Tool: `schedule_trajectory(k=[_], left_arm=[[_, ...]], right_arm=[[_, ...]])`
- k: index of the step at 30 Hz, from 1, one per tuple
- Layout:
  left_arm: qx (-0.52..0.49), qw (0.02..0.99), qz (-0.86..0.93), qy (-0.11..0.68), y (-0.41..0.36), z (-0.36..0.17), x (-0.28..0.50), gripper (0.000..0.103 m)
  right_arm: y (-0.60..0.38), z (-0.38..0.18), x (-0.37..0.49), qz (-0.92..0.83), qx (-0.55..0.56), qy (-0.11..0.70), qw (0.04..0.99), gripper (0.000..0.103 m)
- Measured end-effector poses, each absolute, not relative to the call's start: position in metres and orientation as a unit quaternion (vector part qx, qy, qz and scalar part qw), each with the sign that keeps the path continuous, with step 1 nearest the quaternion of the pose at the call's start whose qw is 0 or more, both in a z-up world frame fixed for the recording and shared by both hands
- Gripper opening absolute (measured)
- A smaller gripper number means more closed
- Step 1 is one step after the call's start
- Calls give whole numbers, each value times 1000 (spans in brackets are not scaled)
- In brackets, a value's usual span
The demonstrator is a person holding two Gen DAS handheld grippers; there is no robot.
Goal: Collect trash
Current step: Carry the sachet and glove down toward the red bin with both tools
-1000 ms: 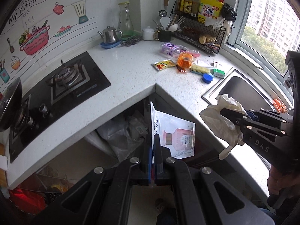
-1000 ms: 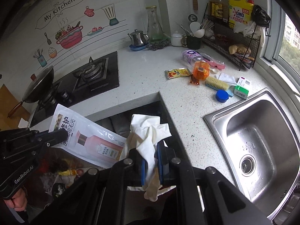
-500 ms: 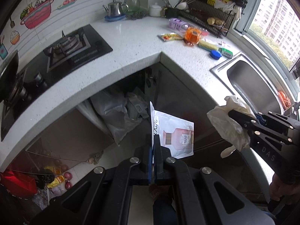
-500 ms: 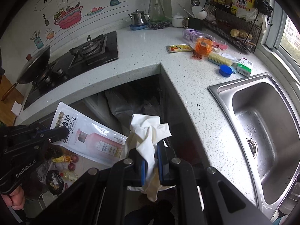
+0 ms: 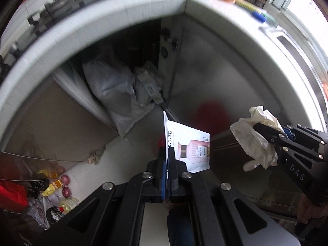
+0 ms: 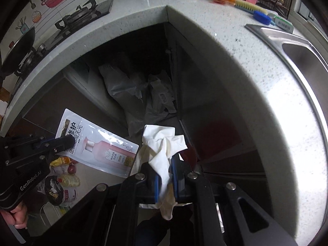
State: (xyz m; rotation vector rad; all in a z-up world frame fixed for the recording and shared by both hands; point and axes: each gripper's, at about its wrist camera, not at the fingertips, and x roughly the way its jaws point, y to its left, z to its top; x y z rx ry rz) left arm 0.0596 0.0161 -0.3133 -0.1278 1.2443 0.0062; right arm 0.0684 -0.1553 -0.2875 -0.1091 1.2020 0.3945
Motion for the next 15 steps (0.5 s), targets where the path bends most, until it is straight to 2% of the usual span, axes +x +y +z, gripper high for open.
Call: schedule_trajectory(k=[10,15], left_arm=[[-28,794,-29,606,-11,-413,78,1],[-18,786,-39,616,-29,-449,90,1]], right_arm=[[-164,-377,78,151,-56,580,799,9],[-174,-399,85,134,-55,582,800,9]])
